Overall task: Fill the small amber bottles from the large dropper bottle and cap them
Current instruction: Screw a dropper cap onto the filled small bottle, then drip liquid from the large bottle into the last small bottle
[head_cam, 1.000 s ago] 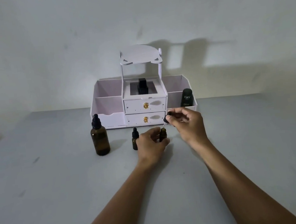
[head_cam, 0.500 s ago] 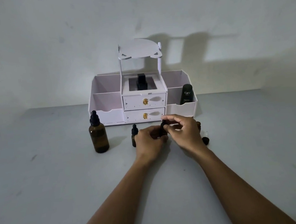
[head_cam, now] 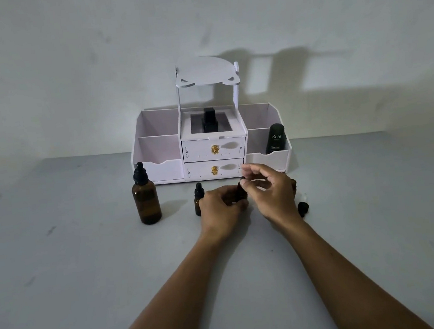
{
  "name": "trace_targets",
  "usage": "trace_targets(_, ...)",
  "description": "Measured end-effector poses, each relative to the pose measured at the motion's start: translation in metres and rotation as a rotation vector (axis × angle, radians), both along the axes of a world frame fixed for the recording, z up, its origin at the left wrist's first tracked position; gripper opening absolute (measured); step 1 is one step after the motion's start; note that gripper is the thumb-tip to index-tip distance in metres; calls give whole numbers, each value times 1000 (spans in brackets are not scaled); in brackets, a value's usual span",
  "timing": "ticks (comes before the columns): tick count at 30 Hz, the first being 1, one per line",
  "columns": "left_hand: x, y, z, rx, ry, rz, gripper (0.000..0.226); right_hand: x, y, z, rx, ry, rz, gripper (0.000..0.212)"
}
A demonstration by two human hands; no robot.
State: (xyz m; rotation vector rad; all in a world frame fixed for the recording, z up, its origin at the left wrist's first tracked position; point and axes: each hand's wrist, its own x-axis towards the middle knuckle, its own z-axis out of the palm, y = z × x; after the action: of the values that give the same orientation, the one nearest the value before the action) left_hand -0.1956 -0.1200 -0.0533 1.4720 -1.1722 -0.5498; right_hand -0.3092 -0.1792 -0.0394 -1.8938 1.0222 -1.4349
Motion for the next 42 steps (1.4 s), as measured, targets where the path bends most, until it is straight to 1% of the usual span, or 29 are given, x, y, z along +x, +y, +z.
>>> trace_targets(2,-2,2,1,0,15,7,31,0,-1,-1,-9,52,-12,19)
trace_targets(4,-1,2,1,2,4,4,30,0,-2,-1,-19,46,-48,17)
trace_targets(8,-1,4,2,16,4,4,30,-1,2,1,-13,-9,-8,26)
trace_targets(11,-3,4,2,9,16,17,30,0,3,0,-30,61,-26,19)
trace_targets(13,-3,4,2,4,1,10,29,1,2,0,-29,60,-66,15)
trace_targets(15,-1,4,2,-3,-31,5,29,2,3,0,-44,26,-74,20)
trace_targets(17,-2,4,2,-5,-26,10,27,1,4,1,-27,20,-44,25)
trace_targets(21,-3,4,2,-4,2,6,29,0,4,1,-27,81,-62,13)
trace_targets(25,0,2,1,0,-18,14,31,1,2,-1,-3,54,-55,13)
trace_targets(28,-1,2,-4,8,-67,-2,40,-1,3,-2,3,27,-34,21)
trace_targets(30,1,5,-5,43,-68,1,56,-4,6,-2,-9,12,-18,31)
trace_targets(32,1,14,-2,91,-48,-4,68,-7,8,0,-44,13,-25,34)
trace_targets(35,0,36,1,101,-61,-37,66,-6,17,7,-162,-4,-52,31)
trace_targets(38,10,61,8,32,-144,-21,55,6,28,19,-289,-45,-56,25)
trace_targets(40,26,77,17,-90,-204,51,46,19,37,31,-334,-81,-16,22)
trace_targets(42,47,92,29,-258,-244,167,37,35,46,41,-327,-115,62,19)
